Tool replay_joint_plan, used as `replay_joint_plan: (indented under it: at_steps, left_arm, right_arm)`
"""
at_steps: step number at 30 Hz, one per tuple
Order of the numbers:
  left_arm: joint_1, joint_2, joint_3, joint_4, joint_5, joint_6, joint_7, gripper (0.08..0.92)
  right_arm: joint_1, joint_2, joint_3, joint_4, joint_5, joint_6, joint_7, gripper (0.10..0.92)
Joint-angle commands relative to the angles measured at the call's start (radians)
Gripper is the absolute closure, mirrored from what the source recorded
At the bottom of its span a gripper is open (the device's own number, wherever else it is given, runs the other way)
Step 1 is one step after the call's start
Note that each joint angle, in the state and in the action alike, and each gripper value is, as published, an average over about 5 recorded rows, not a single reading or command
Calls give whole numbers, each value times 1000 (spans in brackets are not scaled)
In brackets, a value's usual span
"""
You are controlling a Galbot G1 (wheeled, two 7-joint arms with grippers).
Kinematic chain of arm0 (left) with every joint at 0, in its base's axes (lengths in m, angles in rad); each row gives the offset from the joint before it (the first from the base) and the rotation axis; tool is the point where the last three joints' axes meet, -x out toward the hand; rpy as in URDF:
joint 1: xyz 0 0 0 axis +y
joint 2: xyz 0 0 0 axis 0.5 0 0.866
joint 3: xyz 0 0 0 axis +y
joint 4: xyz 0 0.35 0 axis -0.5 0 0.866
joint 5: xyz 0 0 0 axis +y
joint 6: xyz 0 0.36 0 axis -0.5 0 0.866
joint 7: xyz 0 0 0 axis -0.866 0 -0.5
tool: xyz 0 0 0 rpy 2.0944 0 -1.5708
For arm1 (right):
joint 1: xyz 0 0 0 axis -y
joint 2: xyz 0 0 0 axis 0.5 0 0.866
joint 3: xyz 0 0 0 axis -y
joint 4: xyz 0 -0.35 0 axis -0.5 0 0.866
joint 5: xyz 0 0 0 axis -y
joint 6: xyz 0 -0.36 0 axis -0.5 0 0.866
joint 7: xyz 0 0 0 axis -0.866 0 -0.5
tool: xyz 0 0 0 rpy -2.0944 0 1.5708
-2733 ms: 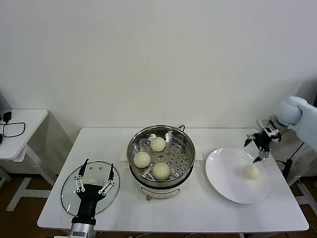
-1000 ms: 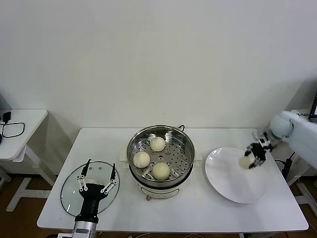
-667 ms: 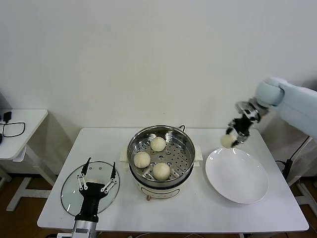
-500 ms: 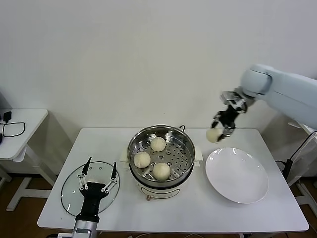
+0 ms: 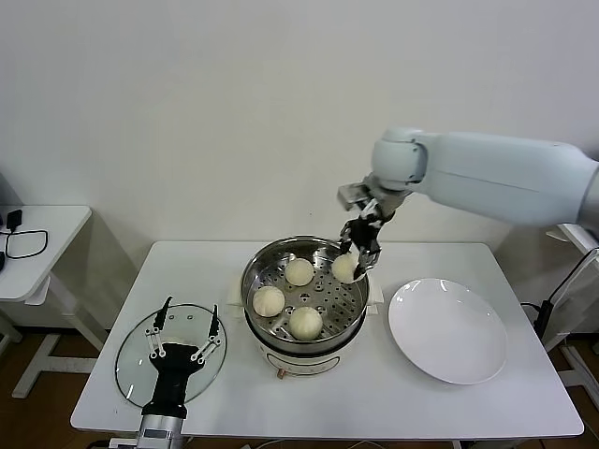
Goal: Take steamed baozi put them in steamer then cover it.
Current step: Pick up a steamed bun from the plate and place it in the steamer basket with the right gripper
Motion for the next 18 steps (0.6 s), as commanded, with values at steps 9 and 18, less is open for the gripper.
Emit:
replay_joint_plan:
  at_steps: [9, 18]
  left_arm:
    - [-3, 3, -10, 9, -1, -1, -4, 177]
    - [-2, 2, -14, 10, -1, -2, -9, 177]
  right_arm:
    - [-102, 123, -40, -53, -41, -34, 60, 407]
    - [-129, 127, -41, -67, -68, -35, 73, 355]
